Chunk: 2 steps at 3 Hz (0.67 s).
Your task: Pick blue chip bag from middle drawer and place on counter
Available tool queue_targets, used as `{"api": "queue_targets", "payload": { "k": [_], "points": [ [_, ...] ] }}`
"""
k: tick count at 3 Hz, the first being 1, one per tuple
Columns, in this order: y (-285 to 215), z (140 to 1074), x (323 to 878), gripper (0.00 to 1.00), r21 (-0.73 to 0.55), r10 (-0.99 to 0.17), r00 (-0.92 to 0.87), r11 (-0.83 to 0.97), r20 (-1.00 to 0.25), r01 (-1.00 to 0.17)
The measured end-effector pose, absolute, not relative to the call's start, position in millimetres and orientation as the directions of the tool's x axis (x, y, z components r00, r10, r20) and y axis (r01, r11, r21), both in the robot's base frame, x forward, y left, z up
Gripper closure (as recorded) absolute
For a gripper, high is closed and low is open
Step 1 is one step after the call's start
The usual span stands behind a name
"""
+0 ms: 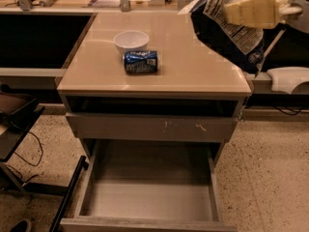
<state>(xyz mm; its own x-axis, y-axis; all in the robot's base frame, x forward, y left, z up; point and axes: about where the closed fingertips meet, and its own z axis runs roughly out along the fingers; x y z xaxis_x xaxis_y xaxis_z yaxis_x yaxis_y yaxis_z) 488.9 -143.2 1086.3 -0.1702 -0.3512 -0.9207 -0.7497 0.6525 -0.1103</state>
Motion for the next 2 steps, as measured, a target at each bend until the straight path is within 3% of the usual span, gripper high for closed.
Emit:
{"api": "queue_targets", "payload": {
  "k": [1, 2],
  "points": [
    [-150.4, 1089.1, 529.5, 1.00, -0.112, -0.336, -0.164, 0.669, -0.927, -0.735],
    [-160.9, 1082.6, 607.9, 1.00, -0.111, -0.318, -0.165, 0.695, -0.934, -0.710]
  ]
}}
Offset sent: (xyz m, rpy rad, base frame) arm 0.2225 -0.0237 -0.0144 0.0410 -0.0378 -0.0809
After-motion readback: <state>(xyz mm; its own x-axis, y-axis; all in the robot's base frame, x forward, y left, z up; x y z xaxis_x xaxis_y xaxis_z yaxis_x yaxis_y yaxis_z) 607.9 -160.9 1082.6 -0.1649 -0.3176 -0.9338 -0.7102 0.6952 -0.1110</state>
